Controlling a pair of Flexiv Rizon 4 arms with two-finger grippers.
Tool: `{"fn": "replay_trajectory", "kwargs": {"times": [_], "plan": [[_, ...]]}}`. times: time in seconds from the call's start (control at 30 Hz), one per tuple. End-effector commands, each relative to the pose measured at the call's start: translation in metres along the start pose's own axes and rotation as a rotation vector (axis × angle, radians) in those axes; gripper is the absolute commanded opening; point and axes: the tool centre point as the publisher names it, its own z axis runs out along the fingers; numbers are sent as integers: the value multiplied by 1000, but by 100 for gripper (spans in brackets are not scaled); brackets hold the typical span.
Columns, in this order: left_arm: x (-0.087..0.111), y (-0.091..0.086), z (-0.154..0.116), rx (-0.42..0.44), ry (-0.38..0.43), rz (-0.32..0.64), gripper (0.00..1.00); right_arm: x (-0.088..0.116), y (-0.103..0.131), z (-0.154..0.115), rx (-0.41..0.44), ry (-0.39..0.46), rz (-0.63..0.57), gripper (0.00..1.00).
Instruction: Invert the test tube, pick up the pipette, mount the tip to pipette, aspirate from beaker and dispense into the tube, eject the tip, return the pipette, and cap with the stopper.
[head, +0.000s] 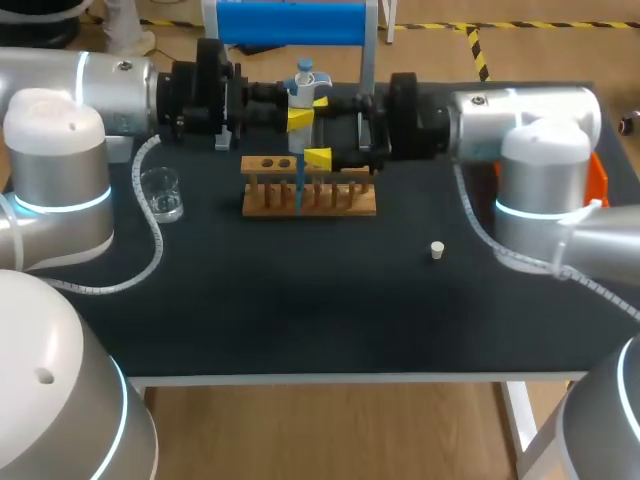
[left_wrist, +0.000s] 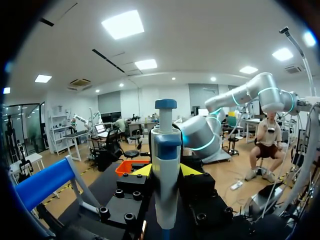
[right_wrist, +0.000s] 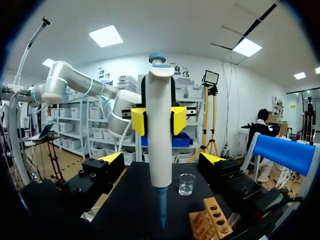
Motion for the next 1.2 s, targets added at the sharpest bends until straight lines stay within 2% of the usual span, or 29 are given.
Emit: {"fn": "replay_trajectory", "kwargs": {"times": [0.03,0.53,0.6,0.67,0.73,0.8,1.2], "plan": [[0,1,1,4,-3,2,0,-1,-1,10,-8,-13,6,100],[0,1,1,4,-3,2,0,-3,0,24,-26,-37,8,99],[0,1,1,4,-3,2,0,-3,-1,25,-31,-41,12,95],[0,1,1,4,-3,2,0,-4,-1,25,-34,-43,14,77],[0,1,1,4,-3,2,0,-4,-1,26,-37,-45,18,69],[0,1,1,4,-3,2,0,-5,-1,26,-43,-50,20,49],[0,1,1,4,-3,2,0,-4,-3,23,-78,-54,31,47]]}}
